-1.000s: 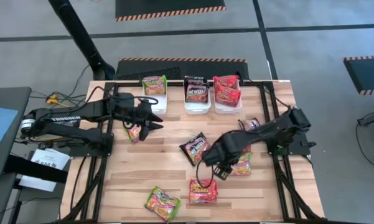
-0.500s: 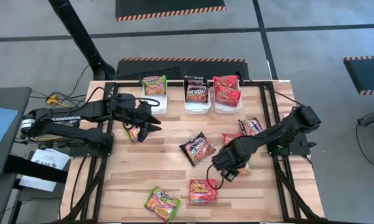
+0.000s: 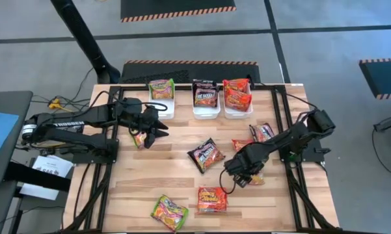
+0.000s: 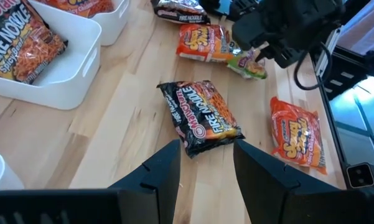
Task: Sort Maruchan noodles
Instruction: Put the green noodle pack into the left white bin
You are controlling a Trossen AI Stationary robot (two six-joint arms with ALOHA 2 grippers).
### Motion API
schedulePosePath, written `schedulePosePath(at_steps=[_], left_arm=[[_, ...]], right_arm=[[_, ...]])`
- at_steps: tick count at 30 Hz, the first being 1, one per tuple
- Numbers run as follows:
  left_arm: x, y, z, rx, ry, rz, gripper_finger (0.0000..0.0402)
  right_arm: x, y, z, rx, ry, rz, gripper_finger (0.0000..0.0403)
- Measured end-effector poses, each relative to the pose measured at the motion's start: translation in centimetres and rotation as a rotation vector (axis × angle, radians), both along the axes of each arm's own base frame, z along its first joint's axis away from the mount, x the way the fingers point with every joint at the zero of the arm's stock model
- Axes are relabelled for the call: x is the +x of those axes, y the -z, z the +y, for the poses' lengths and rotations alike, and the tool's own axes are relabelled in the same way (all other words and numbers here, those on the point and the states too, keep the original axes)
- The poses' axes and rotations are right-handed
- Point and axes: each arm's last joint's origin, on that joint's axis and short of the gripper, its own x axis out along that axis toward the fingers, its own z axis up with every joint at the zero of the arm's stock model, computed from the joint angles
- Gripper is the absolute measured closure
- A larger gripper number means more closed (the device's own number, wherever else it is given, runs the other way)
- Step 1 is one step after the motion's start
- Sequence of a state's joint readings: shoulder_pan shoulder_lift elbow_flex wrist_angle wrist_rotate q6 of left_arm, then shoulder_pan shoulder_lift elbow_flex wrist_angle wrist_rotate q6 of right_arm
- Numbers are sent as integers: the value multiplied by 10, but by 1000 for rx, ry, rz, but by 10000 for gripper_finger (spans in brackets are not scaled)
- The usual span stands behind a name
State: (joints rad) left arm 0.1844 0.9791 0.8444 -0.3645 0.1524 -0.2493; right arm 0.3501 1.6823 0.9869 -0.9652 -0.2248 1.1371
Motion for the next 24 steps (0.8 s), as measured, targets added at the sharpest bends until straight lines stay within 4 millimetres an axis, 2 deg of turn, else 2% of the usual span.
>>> schedulePosePath(at_steps=[4, 7, 17, 24], left_arm=[[0, 0, 0, -1, -1, 4, 267], [0, 0, 0, 2, -7, 5, 267], [0, 0, 1, 12, -24, 6, 267], [0, 0, 1, 15, -28, 8, 267]], right_arm=[[0, 2, -2, -5, 9, 7, 173], [0, 3, -3, -11, 46, 9, 200], [2, 3, -2, 0, 102, 1, 384], [9, -9, 6, 3, 91, -11, 395]])
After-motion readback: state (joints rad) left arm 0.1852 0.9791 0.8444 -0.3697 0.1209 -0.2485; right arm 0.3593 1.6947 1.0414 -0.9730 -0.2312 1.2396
